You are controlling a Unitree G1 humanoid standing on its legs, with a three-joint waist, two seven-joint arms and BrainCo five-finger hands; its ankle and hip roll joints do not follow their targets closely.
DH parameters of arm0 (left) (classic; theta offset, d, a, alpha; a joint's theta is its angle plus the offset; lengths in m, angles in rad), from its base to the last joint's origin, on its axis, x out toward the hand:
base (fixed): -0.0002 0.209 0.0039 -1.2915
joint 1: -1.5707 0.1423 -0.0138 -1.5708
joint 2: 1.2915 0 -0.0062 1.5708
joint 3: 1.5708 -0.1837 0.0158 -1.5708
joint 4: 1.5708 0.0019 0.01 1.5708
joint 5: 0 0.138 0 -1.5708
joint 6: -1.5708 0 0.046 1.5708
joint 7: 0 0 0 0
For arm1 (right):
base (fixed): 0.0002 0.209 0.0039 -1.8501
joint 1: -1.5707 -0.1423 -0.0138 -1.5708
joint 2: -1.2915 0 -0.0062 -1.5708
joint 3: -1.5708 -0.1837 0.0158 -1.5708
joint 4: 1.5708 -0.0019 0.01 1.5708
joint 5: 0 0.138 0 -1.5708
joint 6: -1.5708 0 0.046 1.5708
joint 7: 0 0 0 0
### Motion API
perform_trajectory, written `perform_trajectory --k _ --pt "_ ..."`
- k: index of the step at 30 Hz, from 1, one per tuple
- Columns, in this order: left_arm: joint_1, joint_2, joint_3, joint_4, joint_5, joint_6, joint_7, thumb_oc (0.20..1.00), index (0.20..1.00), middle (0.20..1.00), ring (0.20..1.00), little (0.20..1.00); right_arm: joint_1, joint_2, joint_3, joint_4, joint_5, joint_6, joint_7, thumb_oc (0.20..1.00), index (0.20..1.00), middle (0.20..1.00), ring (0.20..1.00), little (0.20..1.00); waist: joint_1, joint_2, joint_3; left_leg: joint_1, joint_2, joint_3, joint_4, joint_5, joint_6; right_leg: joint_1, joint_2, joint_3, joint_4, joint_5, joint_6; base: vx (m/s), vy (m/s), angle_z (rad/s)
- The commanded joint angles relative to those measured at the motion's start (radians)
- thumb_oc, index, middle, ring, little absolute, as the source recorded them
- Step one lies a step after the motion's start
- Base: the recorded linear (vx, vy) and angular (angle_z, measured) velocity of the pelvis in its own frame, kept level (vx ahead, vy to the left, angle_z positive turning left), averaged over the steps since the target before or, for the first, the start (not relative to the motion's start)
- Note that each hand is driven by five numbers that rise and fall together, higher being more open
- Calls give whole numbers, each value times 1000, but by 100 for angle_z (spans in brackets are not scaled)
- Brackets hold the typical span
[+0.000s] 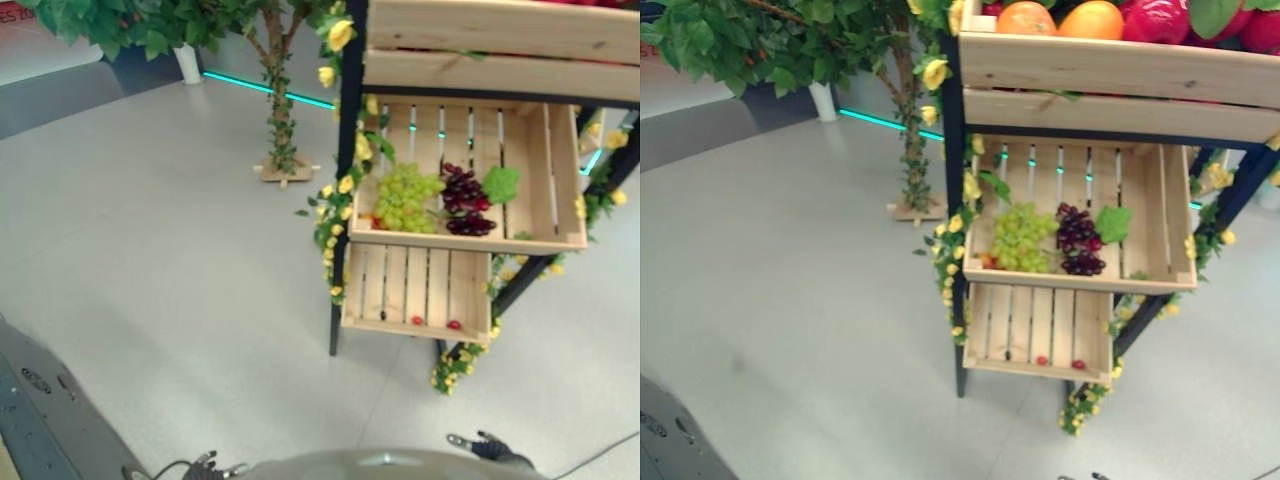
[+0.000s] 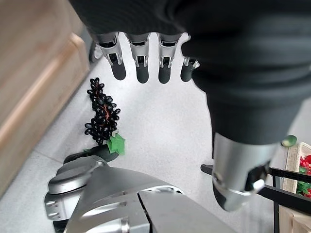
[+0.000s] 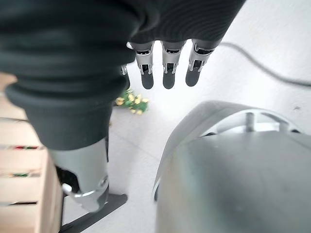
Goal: Pick up the fruits from the basket on one side to the basket on the other side
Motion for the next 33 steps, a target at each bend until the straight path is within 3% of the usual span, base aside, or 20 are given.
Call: perform_trajectory --k 1,2,3,4,5,10,17,20,21,23,25,27,28,29,31,33 --pt "-31 29 -1 -16 -16 -13 1 1000 1000 1000 1000 1000 -69 -18 -41 5 61 -29 -11 1000 1000 1000 1000 1000 -18 -30 29 1 -75 -80 -9 -30 18 -73 101 81 -132 -73 -26 51 -70 -8" --pt "-32 29 -2 -16 -16 -13 1 1000 1000 1000 1000 1000 -69 -18 -41 5 61 -29 -11 1000 1000 1000 1000 1000 -20 -28 30 3 -72 -82 -9 -30 17 -66 104 76 -138 -71 -27 76 -227 47" --pt "-40 34 -20 -34 -29 -24 1 1000 1000 1000 1000 1000 -60 -24 -44 8 69 -31 -10 1000 1000 1000 1000 1000 -13 -36 29 -13 -64 -140 -17 -31 -20 -45 113 135 -329 -57 -19 43 -166 84" --pt "-40 35 -20 -34 -29 -24 1 1000 1000 1000 1000 1000 -60 -24 -44 8 69 -31 -10 1000 1000 1000 1000 1000 -15 -37 26 -17 -65 -141 -17 -29 -20 -45 113 132 -337 -52 -20 85 -299 94" --pt "-65 50 -52 -59 -27 -35 1 1000 1000 1000 1000 1000 -69 -33 -37 11 81 -35 -15 1000 1000 1000 1000 1000 -12 -45 29 -35 -53 -190 -18 -23 -48 -30 174 218 -428 -61 -11 43 -229 107" --pt "-93 54 -102 -65 5 -35 1 1000 1000 1000 1000 1000 -73 -19 -19 16 79 -36 -20 1000 1000 1000 1000 1000 16 -73 23 -97 -6 -287 29 -25 -82 50 248 128 -458 -112 -40 105 -303 171" --pt "-100 55 -66 -31 -34 -20 29 1000 1000 1000 1000 1000 -96 9 19 23 83 -50 -39 1000 1000 1000 1000 1000 59 -83 35 -190 82 -279 96 9 -150 138 348 28 -556 -144 -78 21 -222 86" --pt "-88 47 -46 -15 -48 -14 35 1000 1000 1000 1000 1000 -102 17 30 30 83 -52 -42 1000 1000 1000 1000 1000 80 -88 27 -197 96 -284 88 29 -165 162 368 7 -592 -146 -86 46 -161 50" --pt "-70 37 -25 3 -58 -8 34 1000 1000 1000 1000 1000 -101 27 47 35 74 -52 -37 1000 1000 1000 1000 1000 113 -82 26 -202 124 -280 75 54 -186 188 396 -19 -622 -155 -97 -1 -141 38" --pt "-69 29 -14 12 -64 -7 44 1000 1000 1000 1000 1000 -101 26 51 34 70 -56 -44 1000 1000 1000 1000 1000 120 -78 28 -227 135 -271 59 86 -198 188 403 -41 -643 -160 -101 -65 -106 47" --pt "-78 15 -2 12 -81 -6 55 1000 1000 1000 1000 1000 -102 15 51 33 66 -54 -44 1000 1000 1000 1000 1000 121 -73 38 -283 133 -196 56 129 -196 191 396 -85 -673 -156 -101 -114 -35 81" --pt "-90 2 -1 9 -84 -4 57 1000 1000 1000 1000 1000 -106 -7 41 30 64 -57 -50 1000 1000 1000 1000 1000 97 -63 41 -309 151 -25 98 120 -187 193 403 -101 -685 -160 -94 -34 -38 132" --pt "-90 2 -1 9 -84 -4 57 1000 1000 1000 1000 1000 -106 -8 41 30 64 -57 -50 1000 1000 1000 1000 1000 98 -62 40 -313 152 -24 102 117 -186 192 403 -100 -684 -160 -94 -67 0 150" --pt "-98 -3 0 6 -77 -1 52 1000 1000 1000 1000 1000 -111 -26 16 33 69 -56 -62 1000 1000 1000 1000 1000 60 -54 31 -321 167 169 162 103 -171 182 400 -142 -676 -161 -103 -51 5 103" --pt "-113 2 -2 5 -59 -2 47 1000 1000 1000 1000 1000 -110 -33 -14 34 81 -57 -70 1000 1000 1000 1000 1000 14 -40 16 -311 185 338 179 101 -163 183 402 -195 -676 -172 -118 -61 13 132" --pt "-117 4 1 5 -48 -2 41 1000 1000 1000 1000 1000 -104 -29 -27 33 89 -58 -70 1000 1000 1000 1000 1000 9 -23 3 -303 172 351 129 108 -162 187 409 -228 -672 -175 -122 30 48 176"
